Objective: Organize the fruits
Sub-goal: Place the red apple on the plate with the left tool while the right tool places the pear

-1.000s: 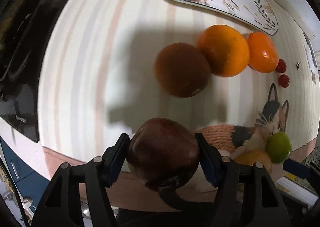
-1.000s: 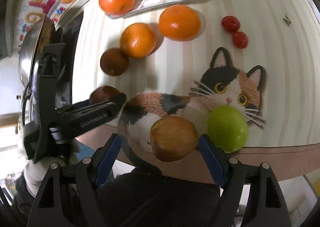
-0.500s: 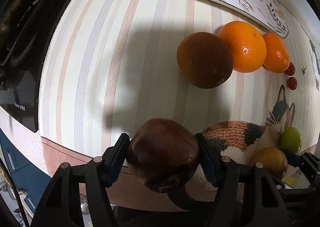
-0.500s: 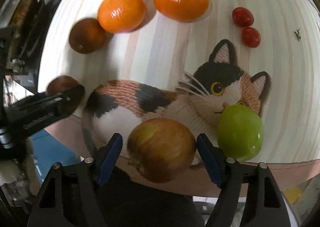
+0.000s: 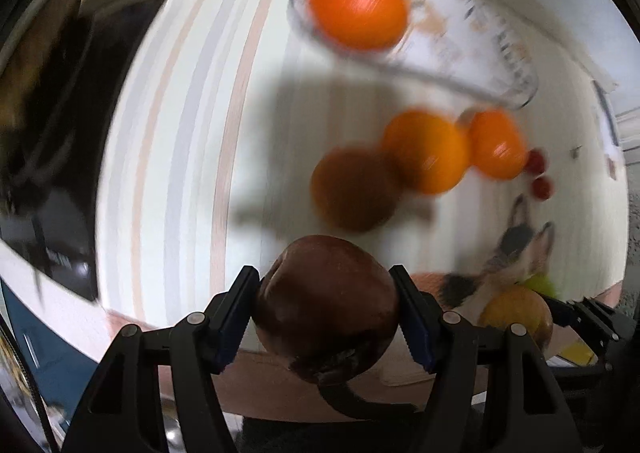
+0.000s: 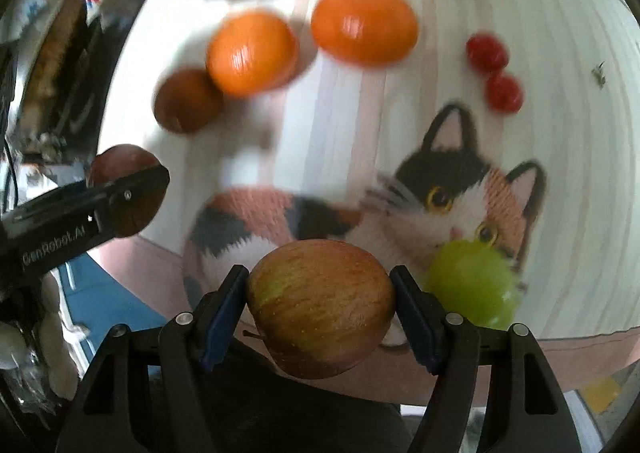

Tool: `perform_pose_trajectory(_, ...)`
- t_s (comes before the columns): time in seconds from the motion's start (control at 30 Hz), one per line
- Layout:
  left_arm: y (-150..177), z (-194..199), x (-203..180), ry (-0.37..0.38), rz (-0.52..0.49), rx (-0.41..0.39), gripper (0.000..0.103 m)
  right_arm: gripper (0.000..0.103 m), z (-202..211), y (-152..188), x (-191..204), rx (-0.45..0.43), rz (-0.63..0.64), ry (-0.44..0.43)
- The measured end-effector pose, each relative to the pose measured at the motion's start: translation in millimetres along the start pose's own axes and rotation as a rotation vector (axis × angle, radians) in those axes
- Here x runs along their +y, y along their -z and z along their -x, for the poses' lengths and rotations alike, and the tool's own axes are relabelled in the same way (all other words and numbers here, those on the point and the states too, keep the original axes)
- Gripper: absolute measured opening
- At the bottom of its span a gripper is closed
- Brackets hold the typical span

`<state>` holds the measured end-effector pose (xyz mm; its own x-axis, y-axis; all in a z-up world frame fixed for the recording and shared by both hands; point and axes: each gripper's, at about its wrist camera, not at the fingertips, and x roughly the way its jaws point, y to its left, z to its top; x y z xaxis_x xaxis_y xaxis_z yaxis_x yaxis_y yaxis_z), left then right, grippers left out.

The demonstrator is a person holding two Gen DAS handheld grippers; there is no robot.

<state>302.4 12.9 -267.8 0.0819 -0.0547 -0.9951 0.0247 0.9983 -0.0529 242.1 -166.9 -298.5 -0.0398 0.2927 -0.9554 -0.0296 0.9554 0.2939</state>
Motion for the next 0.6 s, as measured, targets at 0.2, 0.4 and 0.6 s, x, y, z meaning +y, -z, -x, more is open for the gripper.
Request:
perform_pose_trajectory(0.2,-74.9,61.4,-33.0,-0.005,-0.133,-0.107,0.064,0.074,55.5,-52.2,-19.5,-0.176,-0.074,-0.090)
perform_pose_trajectory(0.4,-173.2,63.0,-62.3,-0.059,-0.265,-0.094,0.064,0.074,64.5,-124.2,-35.8,-0.298,-0.162,-0.142)
perform_pose_trajectory(0.6,-232.8,14.5,-93.2,-0.129,-0.381,0.013,0.064,0.074,32.6,-170.1,-29.0,-0.308,-0.214,-0.196)
